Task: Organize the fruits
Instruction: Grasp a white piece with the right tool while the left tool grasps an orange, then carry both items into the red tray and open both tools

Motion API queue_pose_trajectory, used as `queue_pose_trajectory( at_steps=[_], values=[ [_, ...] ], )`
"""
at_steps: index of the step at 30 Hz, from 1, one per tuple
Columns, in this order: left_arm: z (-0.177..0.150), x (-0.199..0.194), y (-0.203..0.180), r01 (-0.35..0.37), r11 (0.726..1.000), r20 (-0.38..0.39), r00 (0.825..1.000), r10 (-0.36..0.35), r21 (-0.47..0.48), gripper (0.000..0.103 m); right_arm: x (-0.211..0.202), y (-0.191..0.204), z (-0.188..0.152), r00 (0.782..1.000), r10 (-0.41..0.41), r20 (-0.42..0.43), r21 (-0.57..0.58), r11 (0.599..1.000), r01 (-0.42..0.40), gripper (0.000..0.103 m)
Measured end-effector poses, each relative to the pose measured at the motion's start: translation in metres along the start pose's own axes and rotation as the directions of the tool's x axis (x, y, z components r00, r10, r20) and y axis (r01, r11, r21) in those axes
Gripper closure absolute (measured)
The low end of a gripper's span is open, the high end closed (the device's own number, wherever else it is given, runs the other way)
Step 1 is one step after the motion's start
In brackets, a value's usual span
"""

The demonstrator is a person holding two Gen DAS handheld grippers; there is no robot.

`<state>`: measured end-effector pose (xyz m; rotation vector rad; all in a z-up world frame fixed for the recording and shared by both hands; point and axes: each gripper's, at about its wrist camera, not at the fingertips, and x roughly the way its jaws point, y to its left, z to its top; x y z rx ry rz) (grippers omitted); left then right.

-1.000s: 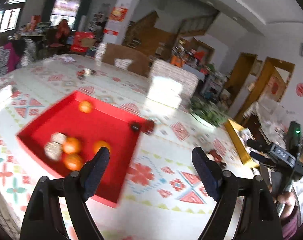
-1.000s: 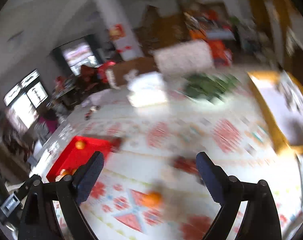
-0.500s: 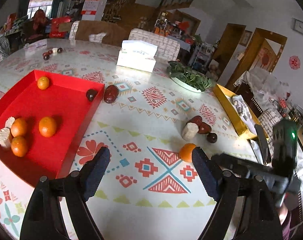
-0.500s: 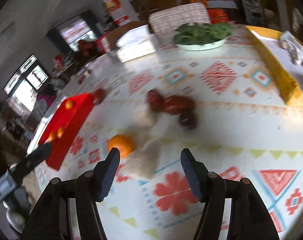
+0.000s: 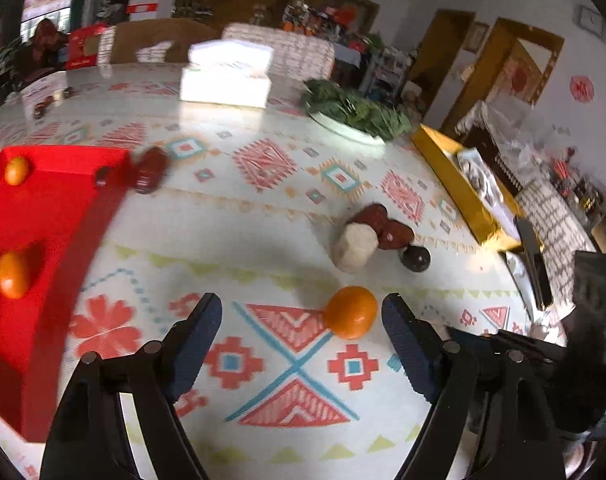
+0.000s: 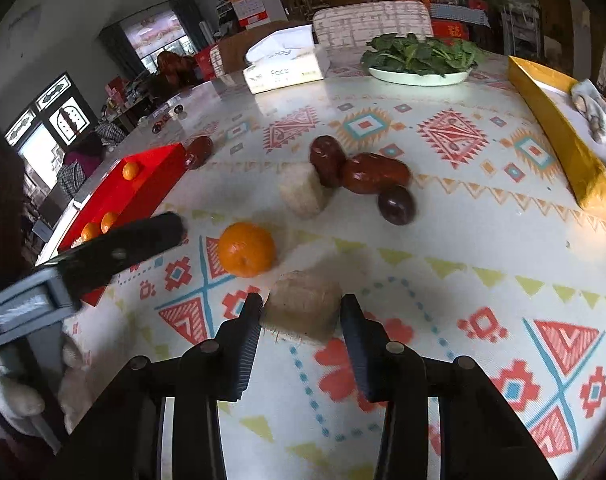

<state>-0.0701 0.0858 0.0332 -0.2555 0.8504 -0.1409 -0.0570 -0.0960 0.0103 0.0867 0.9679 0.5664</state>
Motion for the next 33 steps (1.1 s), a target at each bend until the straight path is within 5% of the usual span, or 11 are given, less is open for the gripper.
queue_pose_trajectory(
  at_steps=[5, 8, 9, 18, 24, 29, 33],
  values=[
    [-0.001, 0.028, -0.018, 0.004, 0.999, -0.062, 0.998, -0.001, 0.046, 0.033, -0.018, -0.013, -0.005, 0.999, -0.042, 0.030, 0.020, 0.999, 0.041, 0.059],
    [-0.003, 0.034, -0.028, -0.015, 0.995, -0.066, 0.998, 0.022, 0.094, 0.053, -0.025, -0.017, -0.005, 0.998, -0.055, 0.041, 0.029, 0.998, 0.054, 0.059],
    [-0.004, 0.035, -0.030, 0.027, 0.994, -0.077, 0.997, -0.019, 0.102, 0.070, -0.027, -0.017, -0.004, 0.997, -0.057, 0.044, 0.032, 0.998, 0.056, 0.059],
    [-0.002, -0.006, 0.002, 0.060, 0.998, 0.005, 0.998, -0.060, -0.012, 0.070, -0.042, 0.008, 0.006, 0.994, -0.065, 0.085, -0.004, 0.998, 0.065, 0.059],
    [0.014, -0.085, 0.049, 0.047, 0.996, 0.183, 0.983, -0.031, -0.081, 0.070, -0.069, 0.038, 0.033, 0.981, -0.062, 0.181, -0.046, 0.996, 0.071, 0.059],
    [0.038, -0.145, 0.104, -0.059, 0.990, 0.303, 0.948, 0.094, -0.125, 0.070, -0.091, 0.082, 0.080, 0.957, -0.004, 0.290, -0.096, 0.995, 0.033, 0.059],
    [0.060, -0.151, 0.162, -0.173, 0.967, 0.287, 0.932, 0.222, -0.185, 0.070, -0.078, 0.126, 0.112, 0.955, 0.079, 0.286, -0.163, 0.986, -0.033, 0.059]
  ],
)
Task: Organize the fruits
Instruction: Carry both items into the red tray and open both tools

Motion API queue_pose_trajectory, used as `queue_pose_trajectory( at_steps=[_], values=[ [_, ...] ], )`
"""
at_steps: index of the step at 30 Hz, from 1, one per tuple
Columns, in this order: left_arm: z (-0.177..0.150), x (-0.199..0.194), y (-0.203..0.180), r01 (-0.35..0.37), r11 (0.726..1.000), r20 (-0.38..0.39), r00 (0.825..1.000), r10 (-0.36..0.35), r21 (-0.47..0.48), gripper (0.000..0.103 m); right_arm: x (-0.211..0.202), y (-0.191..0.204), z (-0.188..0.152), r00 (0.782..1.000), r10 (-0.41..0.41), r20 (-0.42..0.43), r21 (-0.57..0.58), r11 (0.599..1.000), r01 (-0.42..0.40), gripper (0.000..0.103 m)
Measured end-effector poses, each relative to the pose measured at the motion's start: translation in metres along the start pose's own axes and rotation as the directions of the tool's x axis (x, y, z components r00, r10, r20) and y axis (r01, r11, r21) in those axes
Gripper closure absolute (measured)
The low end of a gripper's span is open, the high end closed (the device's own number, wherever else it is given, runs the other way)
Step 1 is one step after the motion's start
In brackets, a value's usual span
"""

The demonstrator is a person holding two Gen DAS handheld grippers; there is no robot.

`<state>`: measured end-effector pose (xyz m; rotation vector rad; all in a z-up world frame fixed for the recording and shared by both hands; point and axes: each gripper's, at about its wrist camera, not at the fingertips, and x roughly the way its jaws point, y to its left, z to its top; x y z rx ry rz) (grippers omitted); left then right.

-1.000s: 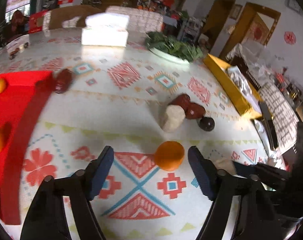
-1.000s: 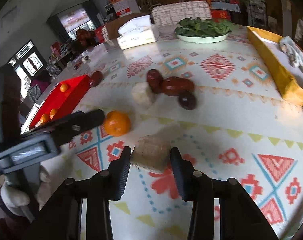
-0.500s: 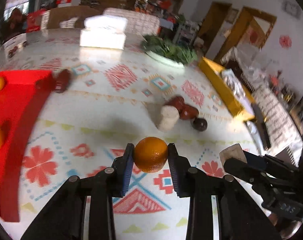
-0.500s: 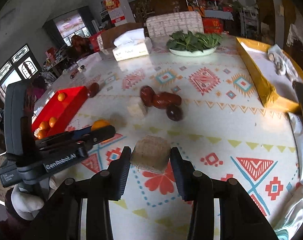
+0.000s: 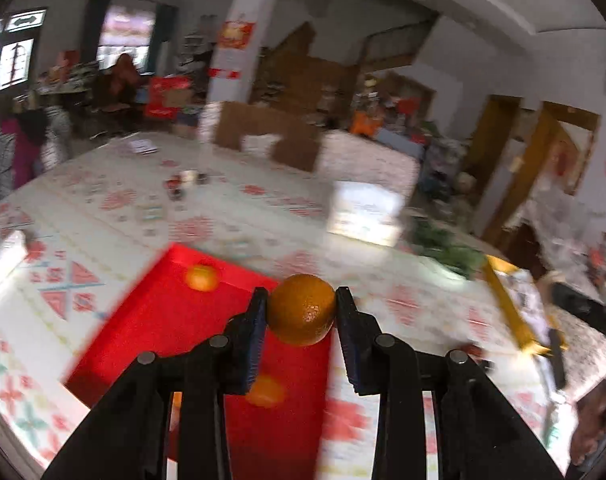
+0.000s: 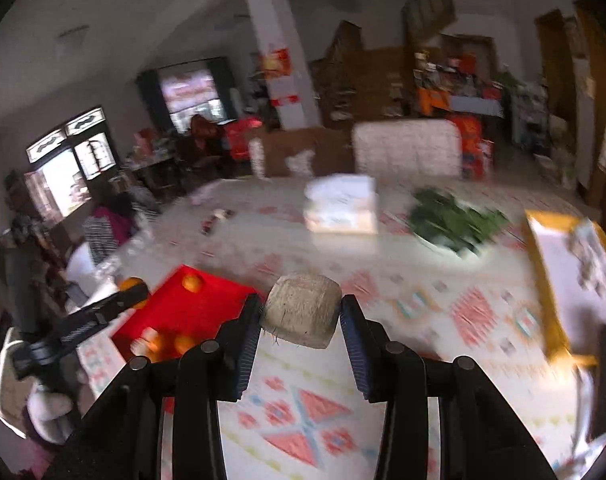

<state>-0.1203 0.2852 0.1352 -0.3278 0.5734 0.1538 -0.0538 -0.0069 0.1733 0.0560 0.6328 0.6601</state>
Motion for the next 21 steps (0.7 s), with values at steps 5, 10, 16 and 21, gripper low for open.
queue_pose_trajectory(
  at_steps=[5, 10, 16, 21],
  values=[
    [0.006, 0.044, 0.079, -0.135, 0.986, -0.092, 0.988, 0.126, -0.099, 0.070, 0.089, 0.054, 0.001, 0.984, 0.095, -0.148, -0.044, 0.994, -0.103, 0.059],
    [-0.005, 0.074, 0.115, -0.166, 0.974, -0.184, 0.973, 0.136, -0.156, 0.070, 0.182, 0.099, -0.025, 0.944, 0.110, -0.312, -0.097, 0.984, -0.146, 0.059],
    [-0.014, 0.087, 0.132, -0.172, 0.967, -0.218, 0.967, 0.129, -0.189, 0.070, 0.233, 0.114, -0.049, 0.917, 0.096, -0.387, -0.106, 0.983, -0.148, 0.059],
    [-0.016, 0.083, 0.127, -0.147, 0.968, -0.210, 0.972, 0.104, -0.202, 0.054, 0.238, 0.118, -0.050, 0.924, 0.095, -0.370, -0.108, 0.984, -0.144, 0.055]
  ],
)
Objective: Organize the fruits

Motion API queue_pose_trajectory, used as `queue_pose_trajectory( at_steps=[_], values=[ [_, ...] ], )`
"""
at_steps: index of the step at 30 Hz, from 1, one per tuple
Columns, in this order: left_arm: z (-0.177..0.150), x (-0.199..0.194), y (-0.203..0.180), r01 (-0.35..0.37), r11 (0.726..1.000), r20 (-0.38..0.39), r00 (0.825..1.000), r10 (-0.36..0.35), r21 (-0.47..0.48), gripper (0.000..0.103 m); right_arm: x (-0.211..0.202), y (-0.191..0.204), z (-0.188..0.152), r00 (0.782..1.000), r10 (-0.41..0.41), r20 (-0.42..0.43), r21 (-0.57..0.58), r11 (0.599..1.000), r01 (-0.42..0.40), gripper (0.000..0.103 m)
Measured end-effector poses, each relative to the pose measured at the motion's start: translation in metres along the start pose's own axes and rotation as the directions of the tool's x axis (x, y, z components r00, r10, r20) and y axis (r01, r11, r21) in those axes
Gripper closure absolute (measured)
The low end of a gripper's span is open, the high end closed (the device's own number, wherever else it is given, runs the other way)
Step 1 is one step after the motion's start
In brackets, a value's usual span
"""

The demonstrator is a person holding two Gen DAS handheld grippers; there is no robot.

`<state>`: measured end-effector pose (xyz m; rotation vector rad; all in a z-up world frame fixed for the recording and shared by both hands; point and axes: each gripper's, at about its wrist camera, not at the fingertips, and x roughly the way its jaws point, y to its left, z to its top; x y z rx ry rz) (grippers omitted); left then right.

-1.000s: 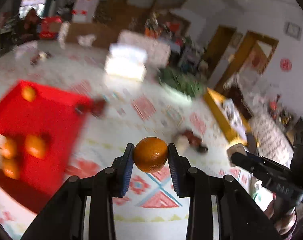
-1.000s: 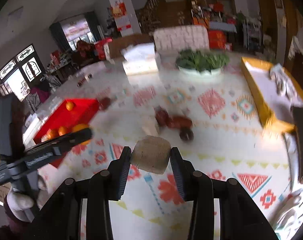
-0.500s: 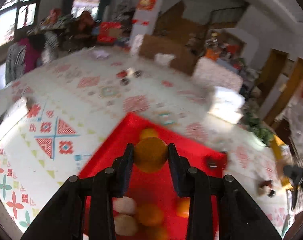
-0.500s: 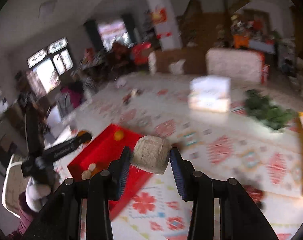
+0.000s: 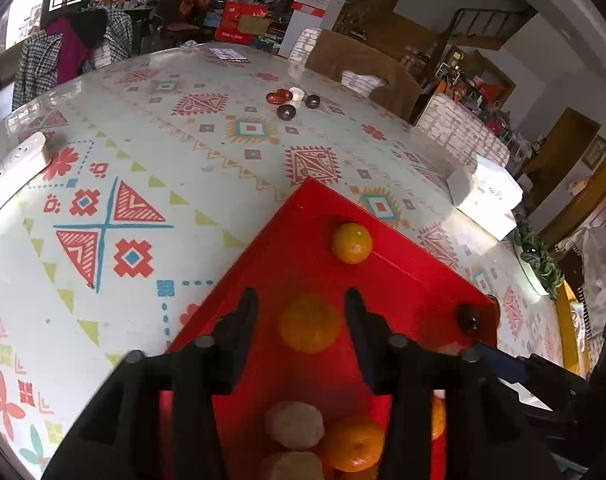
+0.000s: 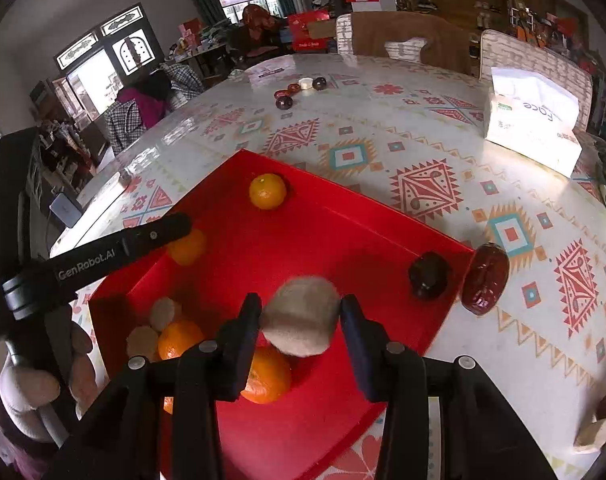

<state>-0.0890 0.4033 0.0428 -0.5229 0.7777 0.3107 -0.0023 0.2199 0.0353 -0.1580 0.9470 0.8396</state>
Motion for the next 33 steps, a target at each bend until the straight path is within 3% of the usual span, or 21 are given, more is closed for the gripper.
queue_pose_trajectory(
  at_steps=[3, 11, 14, 17, 21, 27, 29, 33],
  values=[
    [-0.002, -0.010, -0.006, 0.016, 1.000, 0.017, 1.000, -0.016, 0.004, 0.053, -0.013, 0.002, 0.000, 1.000, 0.002, 0.030, 0.007, 1.000, -0.002, 0.044],
    [-0.027, -0.075, -0.052, 0.133, 0.989, 0.118, 0.983, -0.141, 0.072, 0.053, -0.093, -0.020, -0.023, 0.988, -0.027, 0.150, 0.068, 0.998, 0.017, 0.044],
    [-0.040, -0.104, -0.078, 0.202, 0.972, 0.150, 0.964, -0.219, 0.119, 0.053, -0.138, -0.036, -0.043, 0.978, -0.088, 0.189, 0.118, 0.991, 0.067, 0.044],
    [-0.051, -0.140, -0.100, 0.284, 0.945, 0.181, 0.933, -0.311, 0.161, 0.053, -0.192, -0.058, -0.064, 0.959, -0.159, 0.234, 0.174, 0.977, 0.120, 0.044],
    [-0.063, -0.200, -0.118, 0.378, 0.901, 0.232, 0.876, -0.423, 0.212, 0.053, -0.277, -0.093, -0.088, 0.915, -0.270, 0.301, 0.280, 0.942, 0.185, 0.044],
    [-0.064, -0.285, -0.124, 0.394, 0.867, 0.319, 0.816, -0.482, 0.304, 0.053, -0.402, -0.121, -0.100, 0.841, -0.392, 0.373, 0.399, 0.886, 0.236, 0.044],
    [-0.056, -0.316, -0.119, 0.377, 0.869, 0.353, 0.804, -0.479, 0.321, 0.053, -0.446, -0.122, -0.093, 0.817, -0.419, 0.397, 0.418, 0.875, 0.246, 0.044],
    [-0.028, -0.375, -0.111, 0.240, 0.909, 0.465, 0.797, -0.385, 0.342, 0.038, -0.525, -0.105, -0.066, 0.727, -0.563, 0.394, 0.407, 0.816, 0.411, 0.044]
  ],
)
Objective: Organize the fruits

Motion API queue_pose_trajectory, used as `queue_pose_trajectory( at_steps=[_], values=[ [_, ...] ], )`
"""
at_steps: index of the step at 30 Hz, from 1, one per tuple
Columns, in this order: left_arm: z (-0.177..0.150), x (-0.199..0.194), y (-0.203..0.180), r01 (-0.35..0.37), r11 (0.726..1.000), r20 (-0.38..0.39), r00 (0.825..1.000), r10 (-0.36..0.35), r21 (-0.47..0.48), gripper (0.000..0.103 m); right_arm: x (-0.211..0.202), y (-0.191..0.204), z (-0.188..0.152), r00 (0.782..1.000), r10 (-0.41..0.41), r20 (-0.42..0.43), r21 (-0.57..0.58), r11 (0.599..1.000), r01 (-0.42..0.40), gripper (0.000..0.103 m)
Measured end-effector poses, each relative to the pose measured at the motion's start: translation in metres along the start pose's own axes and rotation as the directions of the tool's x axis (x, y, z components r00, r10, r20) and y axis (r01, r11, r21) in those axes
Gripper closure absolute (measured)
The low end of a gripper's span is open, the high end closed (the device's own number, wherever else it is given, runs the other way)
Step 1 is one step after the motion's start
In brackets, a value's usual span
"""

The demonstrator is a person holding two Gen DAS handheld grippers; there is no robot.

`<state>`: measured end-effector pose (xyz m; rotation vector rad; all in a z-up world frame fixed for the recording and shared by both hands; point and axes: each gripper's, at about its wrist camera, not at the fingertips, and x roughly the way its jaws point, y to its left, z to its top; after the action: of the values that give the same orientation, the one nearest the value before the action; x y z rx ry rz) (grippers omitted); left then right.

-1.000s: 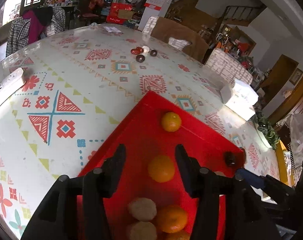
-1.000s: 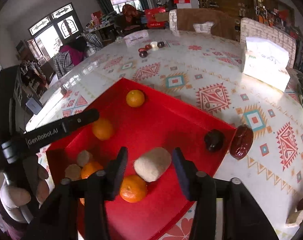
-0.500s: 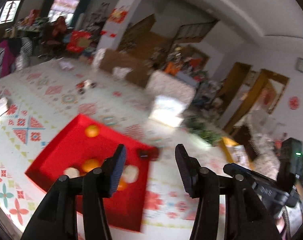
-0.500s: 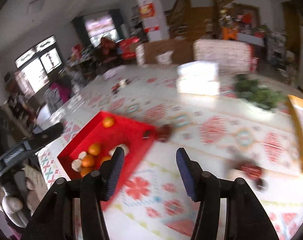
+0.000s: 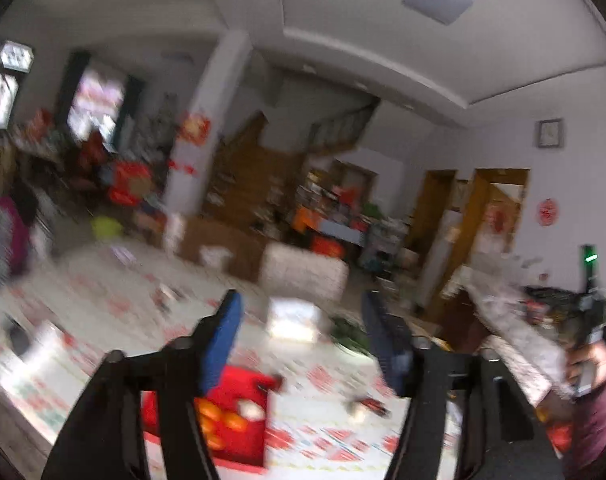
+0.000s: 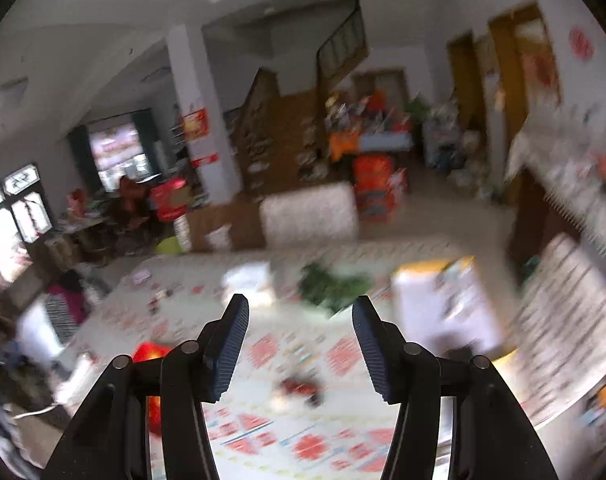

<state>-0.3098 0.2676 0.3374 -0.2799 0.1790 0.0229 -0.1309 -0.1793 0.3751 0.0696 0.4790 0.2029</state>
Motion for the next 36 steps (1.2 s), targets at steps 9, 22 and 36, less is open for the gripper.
queue_pose_trajectory(
  at_steps=[9, 22, 36],
  values=[
    [0.041, 0.007, 0.016, -0.101, 0.995, 0.021, 0.995, 0.101, -0.011, 0.027, -0.043, -0.006, 0.043, 0.998, -0.060, 0.026, -0.085, 0.994, 0.062, 0.021],
    [-0.153, 0.220, -0.065, 0.177, 0.984, -0.477, 0.864, -0.162, -0.014, 0.033, 0.218, -0.009, -0.192, 0.918, 0.163, -0.362, 0.005, 0.985, -0.173, 0.040],
    [-0.279, 0.346, -0.112, 0.213, 0.977, -0.697, 0.701, -0.150, 0.003, 0.057, 0.310, 0.008, -0.253, 0.865, 0.175, -0.471, -0.003, 0.980, -0.200, 0.055]
  ],
)
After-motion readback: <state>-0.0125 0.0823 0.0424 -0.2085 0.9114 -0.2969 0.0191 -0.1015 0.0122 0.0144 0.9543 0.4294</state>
